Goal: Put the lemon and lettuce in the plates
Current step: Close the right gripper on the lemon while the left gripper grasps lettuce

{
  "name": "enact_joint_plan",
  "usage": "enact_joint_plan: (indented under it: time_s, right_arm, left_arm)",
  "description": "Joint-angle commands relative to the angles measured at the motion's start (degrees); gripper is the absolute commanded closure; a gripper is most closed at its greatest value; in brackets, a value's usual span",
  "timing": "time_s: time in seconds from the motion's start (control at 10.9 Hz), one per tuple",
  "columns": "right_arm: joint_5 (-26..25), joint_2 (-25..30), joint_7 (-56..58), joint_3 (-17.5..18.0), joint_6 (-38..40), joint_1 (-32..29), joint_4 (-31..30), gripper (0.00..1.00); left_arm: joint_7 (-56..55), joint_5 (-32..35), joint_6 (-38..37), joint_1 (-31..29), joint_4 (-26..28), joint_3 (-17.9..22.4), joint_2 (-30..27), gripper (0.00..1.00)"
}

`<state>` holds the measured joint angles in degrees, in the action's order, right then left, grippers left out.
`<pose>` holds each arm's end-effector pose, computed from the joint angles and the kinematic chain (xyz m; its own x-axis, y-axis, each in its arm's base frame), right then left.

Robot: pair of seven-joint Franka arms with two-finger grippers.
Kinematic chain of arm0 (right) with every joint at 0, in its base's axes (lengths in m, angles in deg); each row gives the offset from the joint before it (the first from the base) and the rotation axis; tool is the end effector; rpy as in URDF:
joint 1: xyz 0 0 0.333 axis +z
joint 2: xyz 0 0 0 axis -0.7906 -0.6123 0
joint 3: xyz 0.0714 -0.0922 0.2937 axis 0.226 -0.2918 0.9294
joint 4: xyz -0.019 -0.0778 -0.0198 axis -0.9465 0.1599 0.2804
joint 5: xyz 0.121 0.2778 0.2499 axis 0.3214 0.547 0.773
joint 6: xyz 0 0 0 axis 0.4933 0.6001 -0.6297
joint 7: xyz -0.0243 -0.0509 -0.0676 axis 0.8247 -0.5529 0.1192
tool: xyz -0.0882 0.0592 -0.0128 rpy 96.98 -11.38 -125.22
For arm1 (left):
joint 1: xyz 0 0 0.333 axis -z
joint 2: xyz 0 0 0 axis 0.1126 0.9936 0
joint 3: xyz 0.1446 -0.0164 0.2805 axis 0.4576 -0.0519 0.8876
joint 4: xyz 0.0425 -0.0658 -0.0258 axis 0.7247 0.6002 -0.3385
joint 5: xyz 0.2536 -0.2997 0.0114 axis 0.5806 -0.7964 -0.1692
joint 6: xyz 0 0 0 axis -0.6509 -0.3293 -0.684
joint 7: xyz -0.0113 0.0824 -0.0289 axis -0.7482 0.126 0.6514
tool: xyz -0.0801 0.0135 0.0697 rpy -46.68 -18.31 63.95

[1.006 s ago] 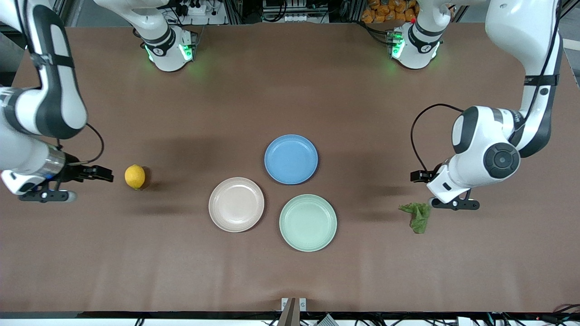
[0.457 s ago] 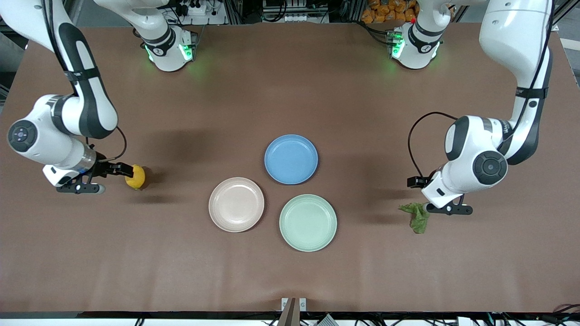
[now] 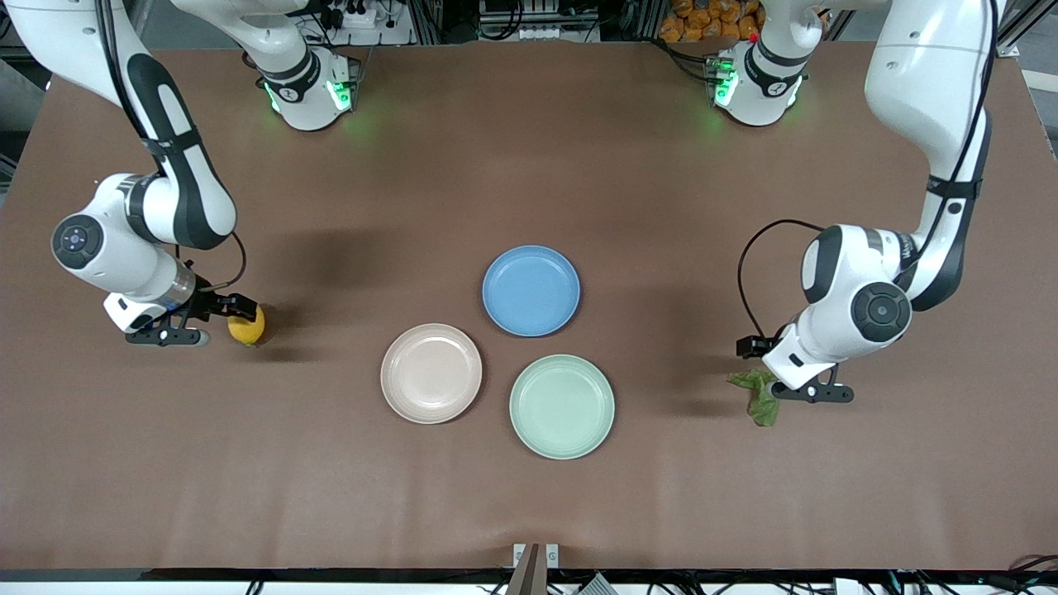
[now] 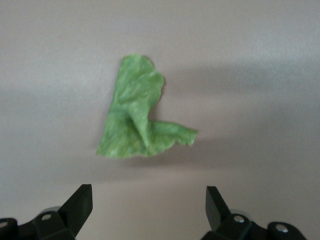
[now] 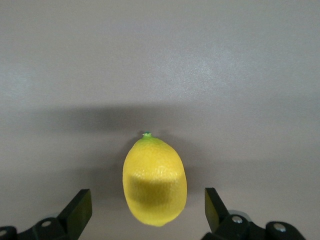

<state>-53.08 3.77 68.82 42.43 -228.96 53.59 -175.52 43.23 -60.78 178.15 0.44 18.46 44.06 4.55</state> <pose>0.5590 -0.0554 0.2472 0.9996 -0.0270 -0.0047 -0.0270 -0.9996 -0.0027 0.6526 -0.1118 0.2541 0.9950 -0.0853 -0.0512 -0.0864 -0.9961 -0.0190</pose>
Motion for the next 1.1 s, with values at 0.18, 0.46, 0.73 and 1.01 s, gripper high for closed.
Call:
enact_joint_plan:
  time_s: [0.18,0.46,0.73,1.01]
  right_arm:
    - [0.76,-3.2,-0.22,0.41,-3.54,0.05,-0.74,0.0]
    - [0.76,-5.57,-0.31,0.41,-5.82,0.14,-0.82,0.0]
    - [0.76,-7.16,-0.31,0.41,-7.05,0.14,-0.74,0.0]
    - [0.76,-9.53,-0.48,0.41,-10.3,0.32,-0.74,0.0]
  left_arm:
    - [-0.08,4.99,9.05,-0.57,-1.7,0.18,5.46,0.0]
    - [-0.17,5.18,12.48,-0.66,-1.7,0.18,7.48,0.0]
    - [-0.17,5.36,15.29,-0.84,-1.52,0.18,9.42,0.02]
    - [-0.08,5.36,15.39,-0.84,-1.44,0.27,9.69,0.58]
